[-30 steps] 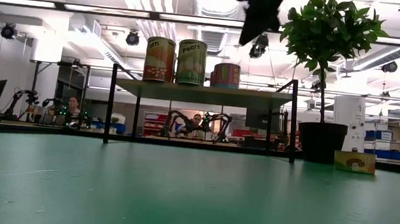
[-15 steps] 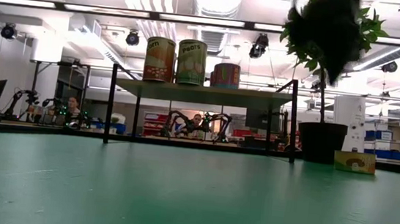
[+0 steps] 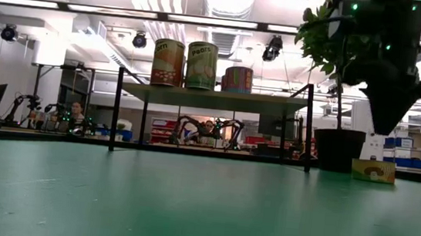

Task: Pick and place cans onto a shelf
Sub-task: Put the canned mushroom on the shelf

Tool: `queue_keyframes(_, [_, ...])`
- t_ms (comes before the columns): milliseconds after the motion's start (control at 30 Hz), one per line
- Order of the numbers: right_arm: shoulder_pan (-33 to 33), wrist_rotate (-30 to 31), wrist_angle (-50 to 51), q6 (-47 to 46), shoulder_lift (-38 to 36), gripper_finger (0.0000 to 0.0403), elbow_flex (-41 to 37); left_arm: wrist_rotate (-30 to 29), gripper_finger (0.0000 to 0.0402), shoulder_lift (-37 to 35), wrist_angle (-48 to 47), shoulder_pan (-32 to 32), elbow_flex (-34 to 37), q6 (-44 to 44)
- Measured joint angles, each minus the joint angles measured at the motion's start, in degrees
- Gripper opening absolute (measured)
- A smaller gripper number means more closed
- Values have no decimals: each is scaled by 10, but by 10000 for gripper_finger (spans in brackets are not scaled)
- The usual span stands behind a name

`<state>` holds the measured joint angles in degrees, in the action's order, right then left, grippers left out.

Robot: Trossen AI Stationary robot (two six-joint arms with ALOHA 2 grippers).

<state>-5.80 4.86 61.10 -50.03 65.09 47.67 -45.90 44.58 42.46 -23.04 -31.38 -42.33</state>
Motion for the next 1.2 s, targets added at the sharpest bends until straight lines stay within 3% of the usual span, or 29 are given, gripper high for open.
queue_keyframes(333, [-18, 13, -63, 15, 21, 287, -46, 0, 91, 0, 0, 0, 0, 0])
queue_keyframes(533, [-18, 24, -67, 21, 36, 362, -49, 0, 91, 0, 0, 0, 0, 0])
queue_keyframes(900, [-18, 45, -153, 21, 47, 364, -110, 0, 91, 0, 0, 0, 0, 0])
queue_keyframes(1200, [-18, 59, -161, 19, 47, 285, -115, 0, 91, 0, 0, 0, 0, 0])
